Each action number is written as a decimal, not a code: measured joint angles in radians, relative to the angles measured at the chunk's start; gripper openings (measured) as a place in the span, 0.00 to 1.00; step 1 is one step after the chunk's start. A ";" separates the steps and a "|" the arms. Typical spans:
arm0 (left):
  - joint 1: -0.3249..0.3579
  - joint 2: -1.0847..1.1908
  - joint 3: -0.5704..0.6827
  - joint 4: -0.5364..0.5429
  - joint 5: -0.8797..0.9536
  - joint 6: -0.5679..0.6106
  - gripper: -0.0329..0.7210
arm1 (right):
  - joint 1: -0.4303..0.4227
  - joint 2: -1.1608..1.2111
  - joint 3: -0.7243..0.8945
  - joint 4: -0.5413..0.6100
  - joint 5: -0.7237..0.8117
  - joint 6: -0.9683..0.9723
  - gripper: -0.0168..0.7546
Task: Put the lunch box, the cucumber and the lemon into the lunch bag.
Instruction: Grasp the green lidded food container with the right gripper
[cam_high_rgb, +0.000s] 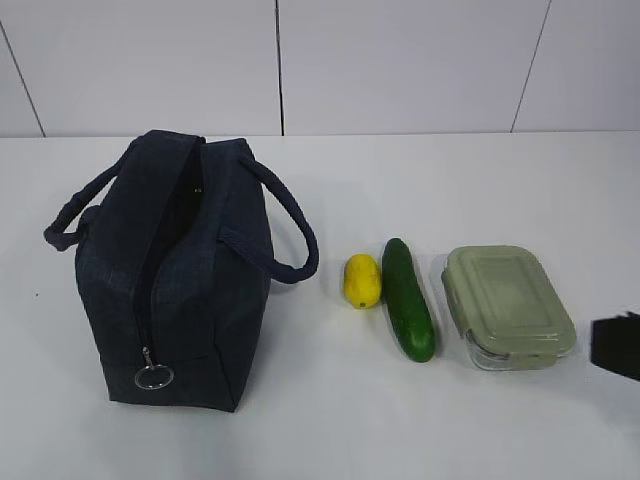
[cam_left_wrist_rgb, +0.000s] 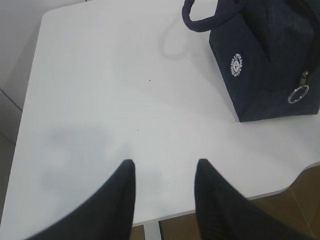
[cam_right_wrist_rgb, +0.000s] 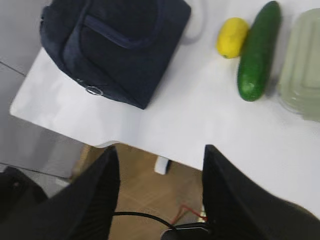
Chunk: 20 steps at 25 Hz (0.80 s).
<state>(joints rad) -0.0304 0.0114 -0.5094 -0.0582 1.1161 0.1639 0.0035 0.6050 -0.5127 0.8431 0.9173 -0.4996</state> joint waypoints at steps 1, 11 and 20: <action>0.000 0.000 0.000 0.000 0.000 0.000 0.40 | 0.000 0.051 0.000 0.067 -0.004 -0.047 0.54; 0.000 0.000 0.000 0.000 0.000 0.000 0.40 | -0.025 0.517 -0.111 0.323 0.123 -0.402 0.54; 0.000 0.000 0.000 0.002 0.000 0.000 0.40 | -0.315 0.837 -0.301 0.341 0.260 -0.514 0.54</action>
<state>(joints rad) -0.0304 0.0114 -0.5094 -0.0565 1.1161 0.1639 -0.3111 1.4421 -0.8139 1.1846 1.1773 -1.0137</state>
